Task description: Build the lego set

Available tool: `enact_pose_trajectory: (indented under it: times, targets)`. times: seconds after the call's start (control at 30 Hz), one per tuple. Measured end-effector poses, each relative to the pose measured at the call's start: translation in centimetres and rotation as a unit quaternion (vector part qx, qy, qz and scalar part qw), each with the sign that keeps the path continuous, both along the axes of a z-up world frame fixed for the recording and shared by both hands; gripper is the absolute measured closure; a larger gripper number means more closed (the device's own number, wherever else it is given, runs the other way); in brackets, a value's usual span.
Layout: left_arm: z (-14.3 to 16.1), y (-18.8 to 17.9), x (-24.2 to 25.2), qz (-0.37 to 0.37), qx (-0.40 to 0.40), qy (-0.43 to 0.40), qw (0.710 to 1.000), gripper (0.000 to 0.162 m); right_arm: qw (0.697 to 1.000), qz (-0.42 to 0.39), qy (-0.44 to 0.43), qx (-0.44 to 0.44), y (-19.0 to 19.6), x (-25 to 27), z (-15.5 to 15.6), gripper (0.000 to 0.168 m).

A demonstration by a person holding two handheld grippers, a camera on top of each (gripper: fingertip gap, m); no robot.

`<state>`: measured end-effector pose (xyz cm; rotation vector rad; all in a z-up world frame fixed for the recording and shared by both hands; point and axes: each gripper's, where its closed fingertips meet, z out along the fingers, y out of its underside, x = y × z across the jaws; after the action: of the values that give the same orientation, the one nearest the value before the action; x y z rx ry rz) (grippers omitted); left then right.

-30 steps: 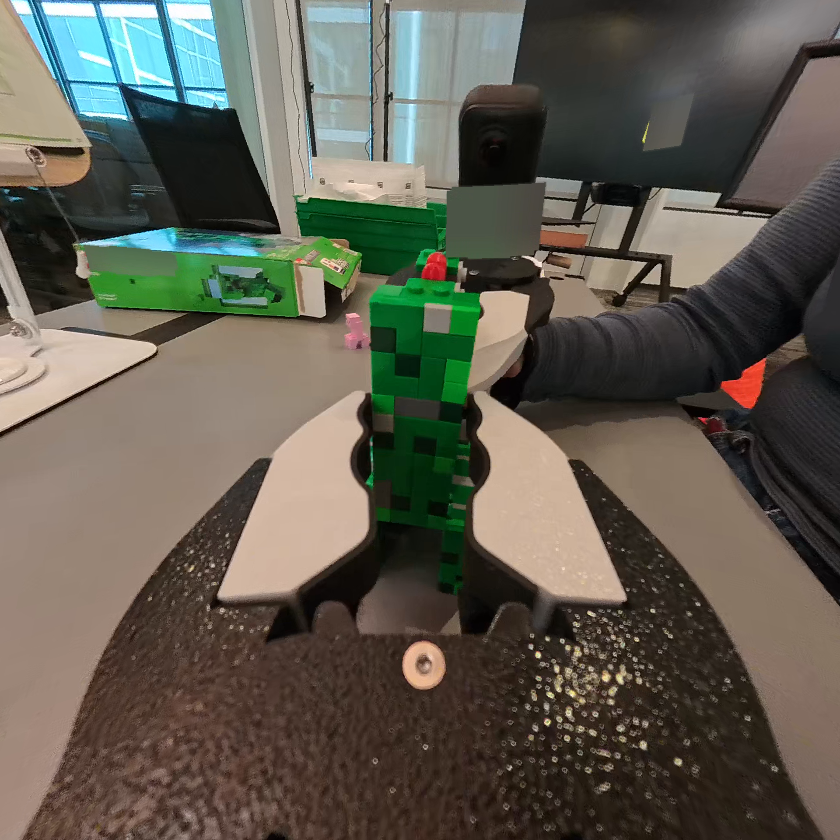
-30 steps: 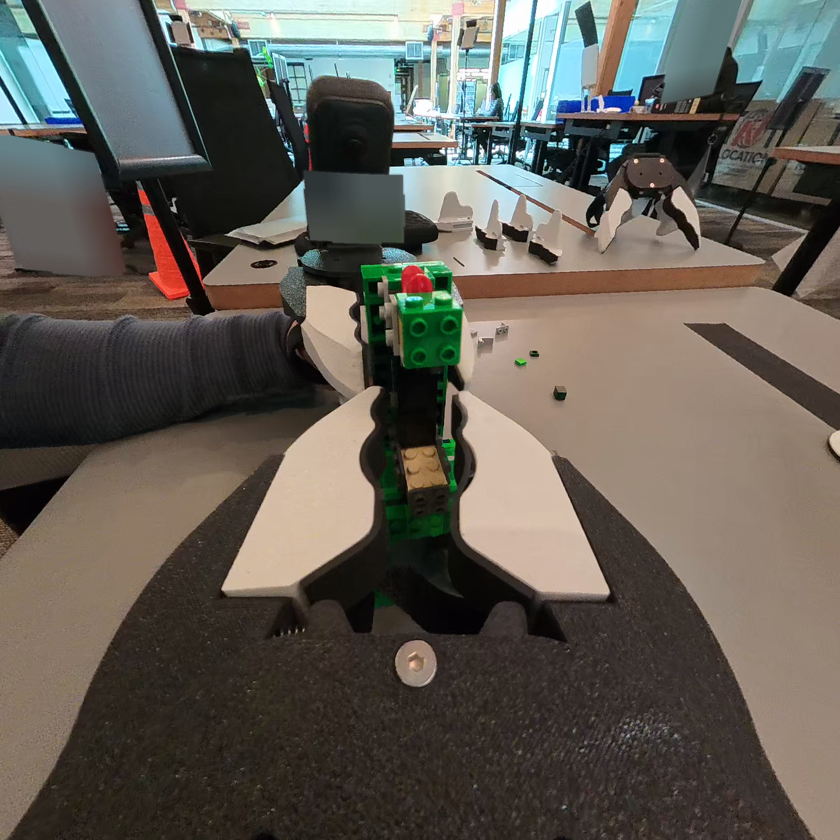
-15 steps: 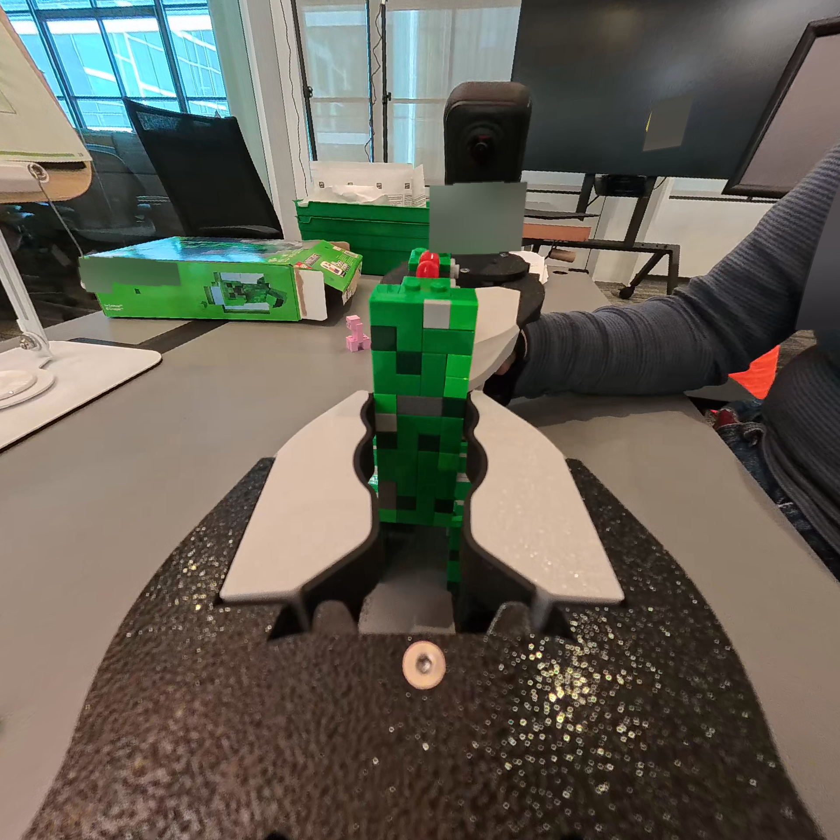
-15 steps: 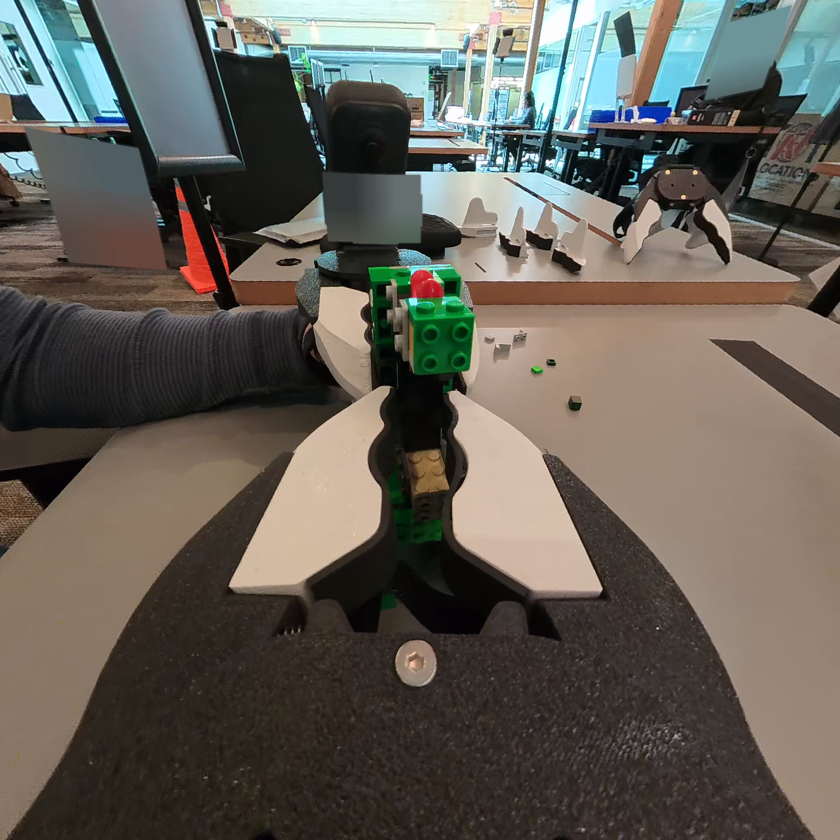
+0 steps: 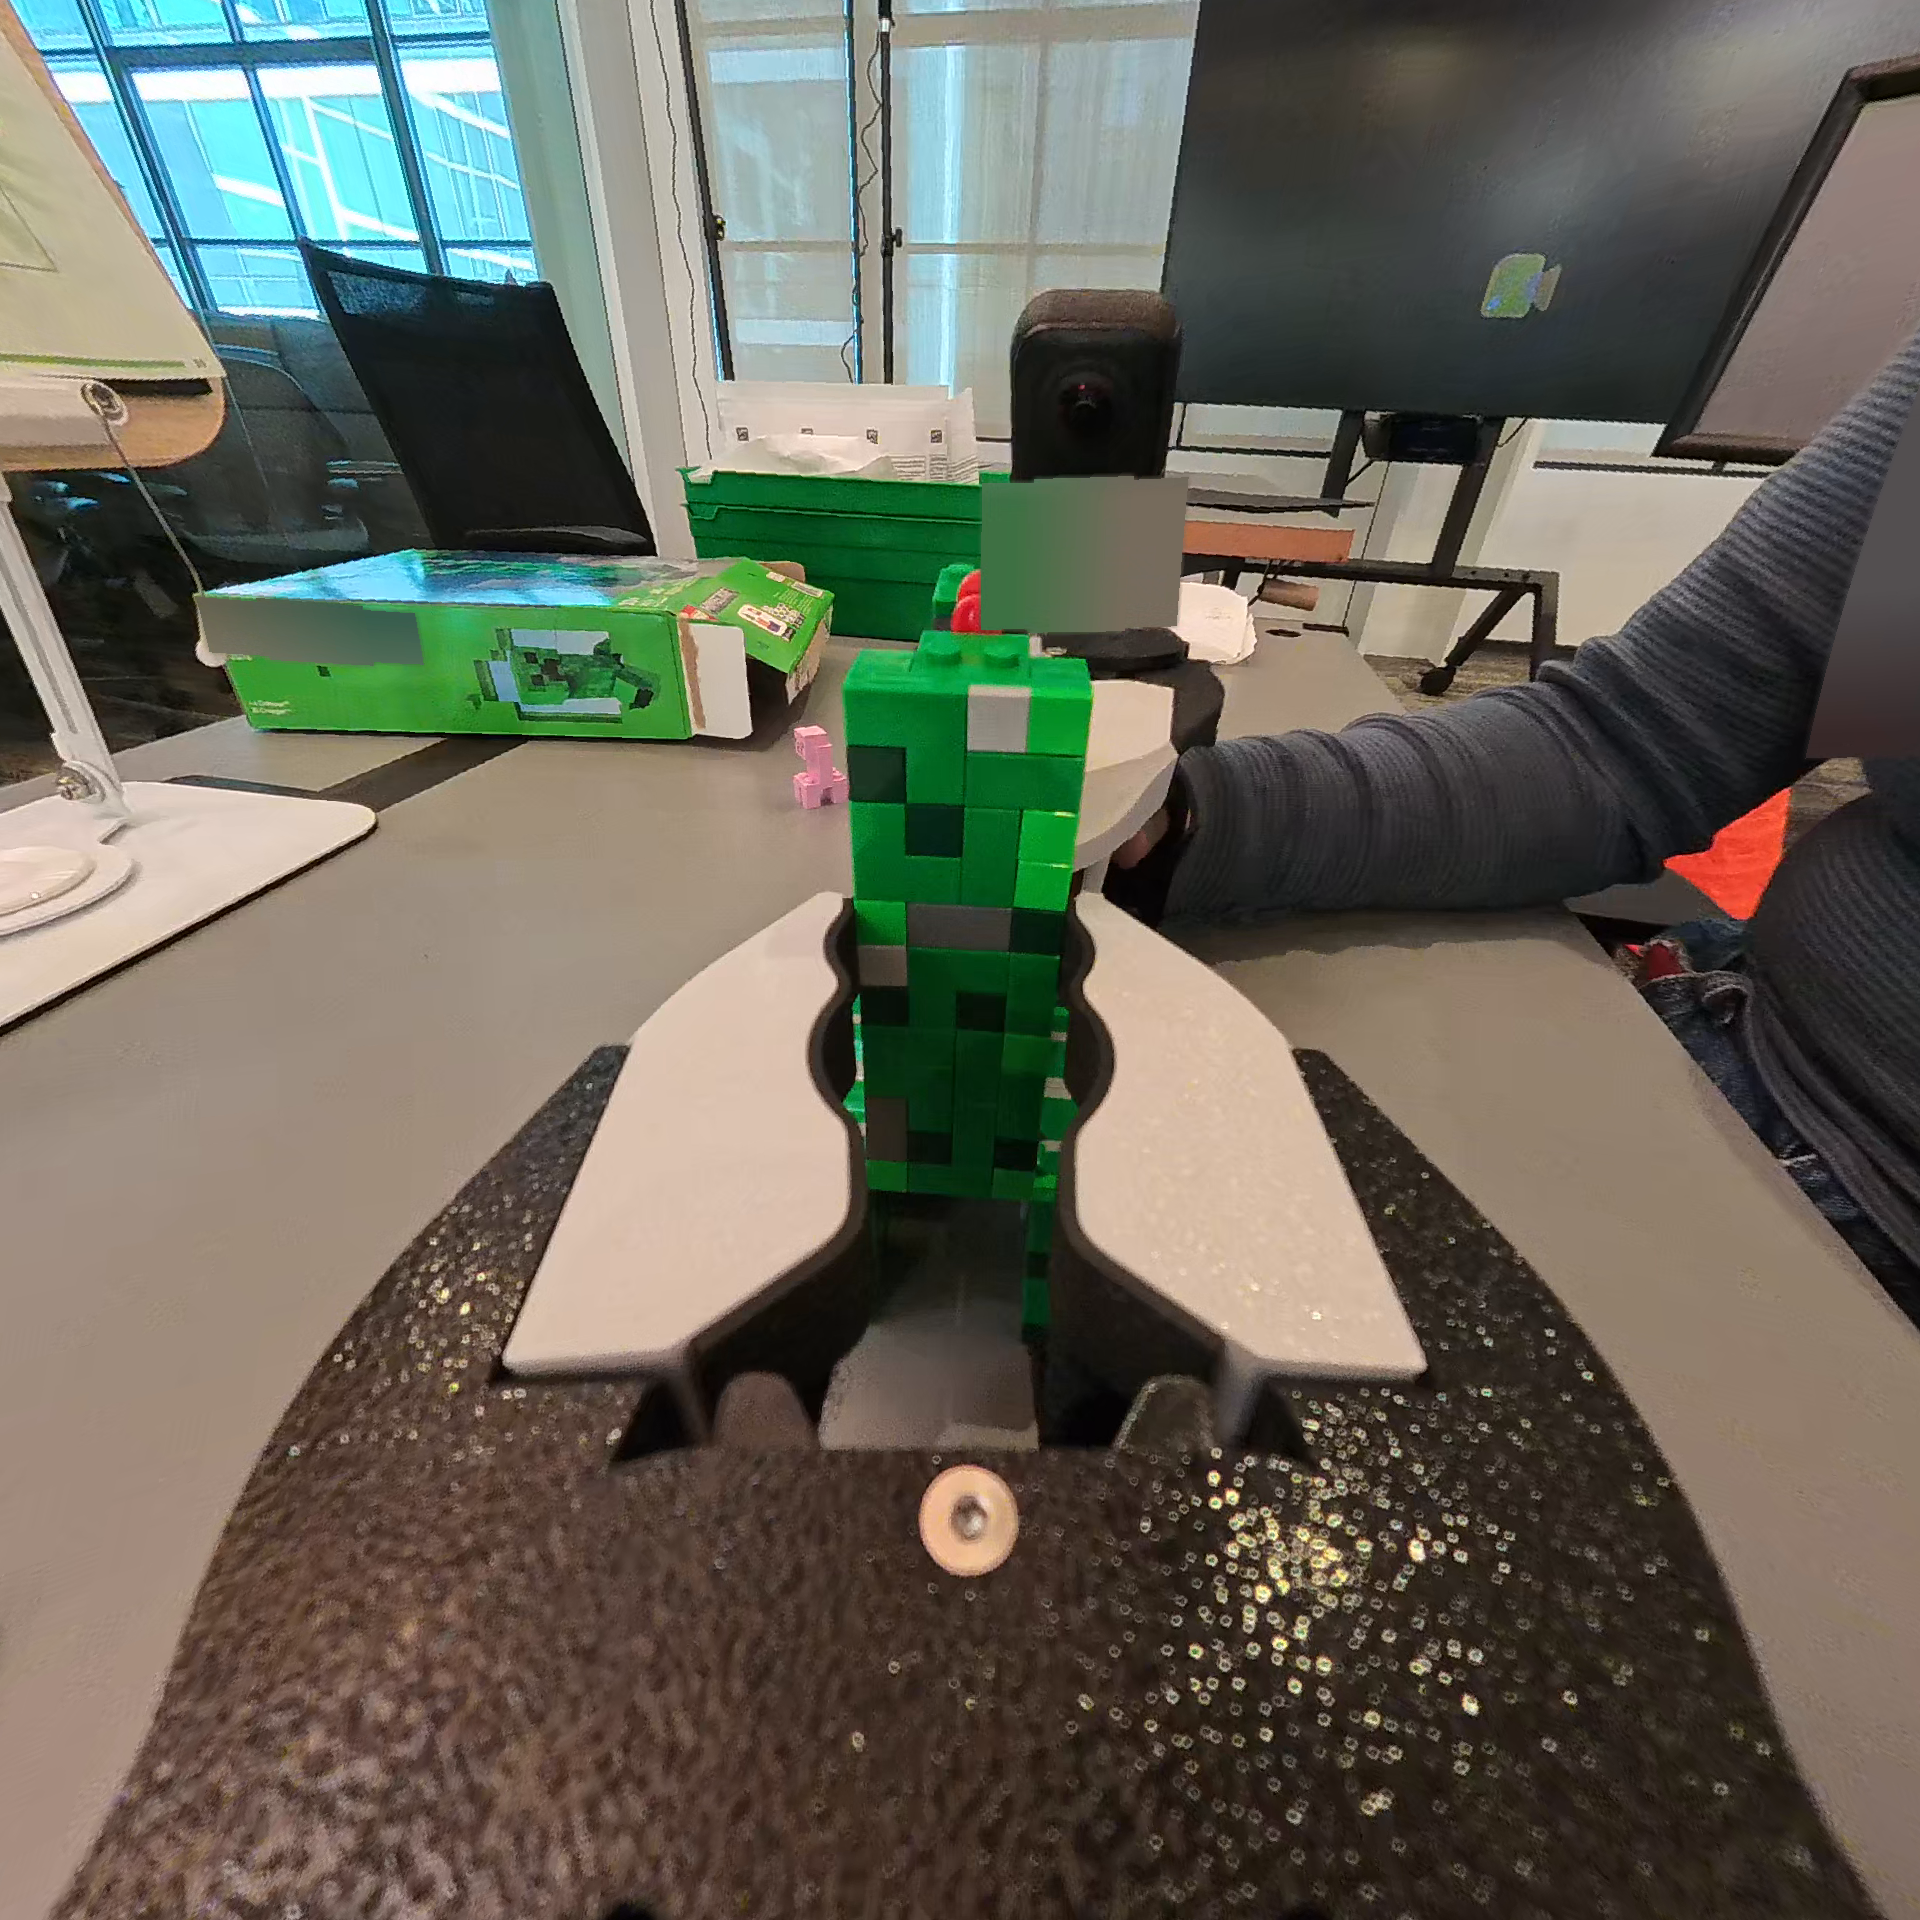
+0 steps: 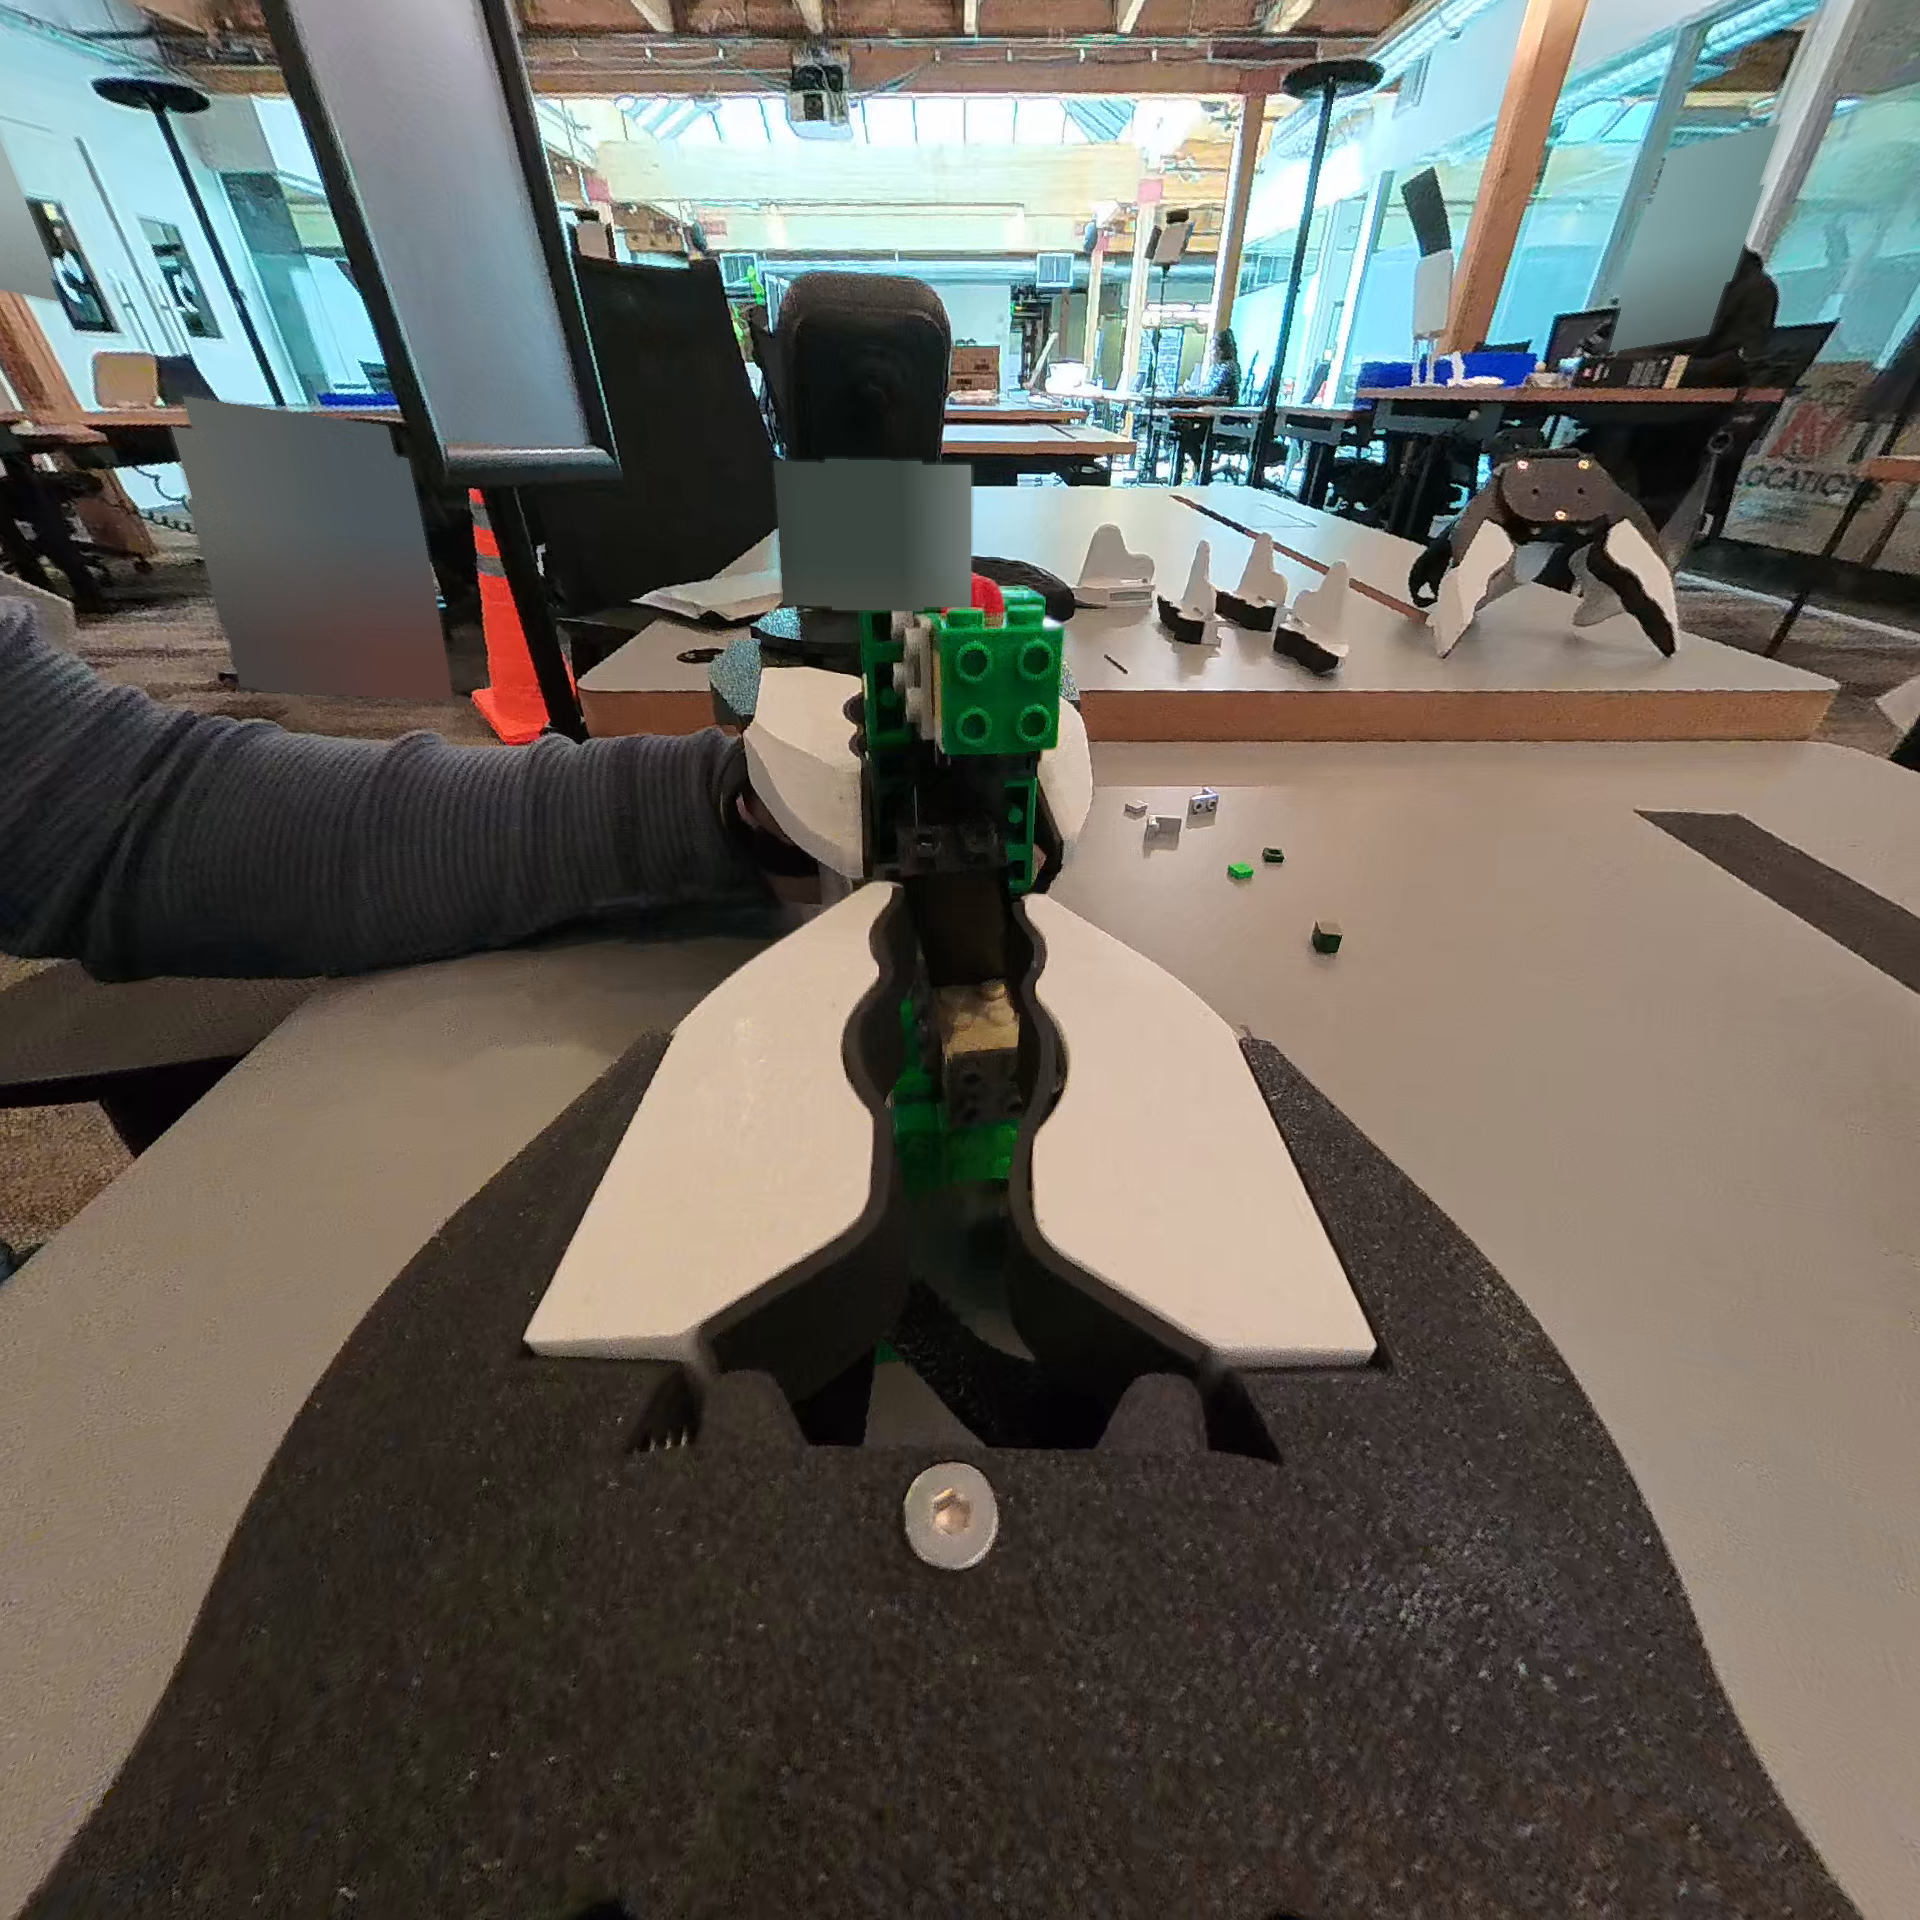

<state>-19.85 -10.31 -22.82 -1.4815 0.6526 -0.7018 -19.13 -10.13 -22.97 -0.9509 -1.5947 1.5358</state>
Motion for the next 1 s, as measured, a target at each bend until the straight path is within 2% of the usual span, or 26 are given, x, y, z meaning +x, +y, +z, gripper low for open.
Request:
enact_pose_trajectory:
  times: [0.2, 0.43, 0.67, 0.83, 0.9, 1.0]
  targets:
    - [0.0, 0.0, 0.0, 0.001, 0.0, 0.0, 1.0, 0.126, 1.0, 0.0, 0.009, -0.003, 0.3, 0.4, 0.5, 0.152]
    - [0.0, 0.1, 0.0, 0.003, -0.001, -0.002, 1.0, 0.126, 1.0, -0.004, -0.02, -0.001, 1.1, 1.6, 0.6, 0.152]
    - [0.1, 0.0, 0.0, 0.004, 0.0, -0.001, 1.0, 0.125, 0.994, -0.021, -0.104, 0.017, 2.8, 3.1, -0.2, 0.152]
    - [0.8, -0.4, -1.1, 0.025, 0.008, -0.012, 1.0, 0.105, 0.977, -0.036, -0.197, 0.072, 3.9, 4.9, -3.0, 0.152]
    - [1.2, -0.7, -2.1, 0.049, 0.016, -0.013, 0.999, 0.101, 0.974, -0.042, -0.203, 0.087, 3.9, 5.3, -3.6, 0.152]
    - [2.2, -1.5, -3.5, 0.103, 0.042, 0.009, 0.994, 0.099, 0.979, -0.043, -0.178, 0.094, 3.2, 5.4, -2.9, 0.152]
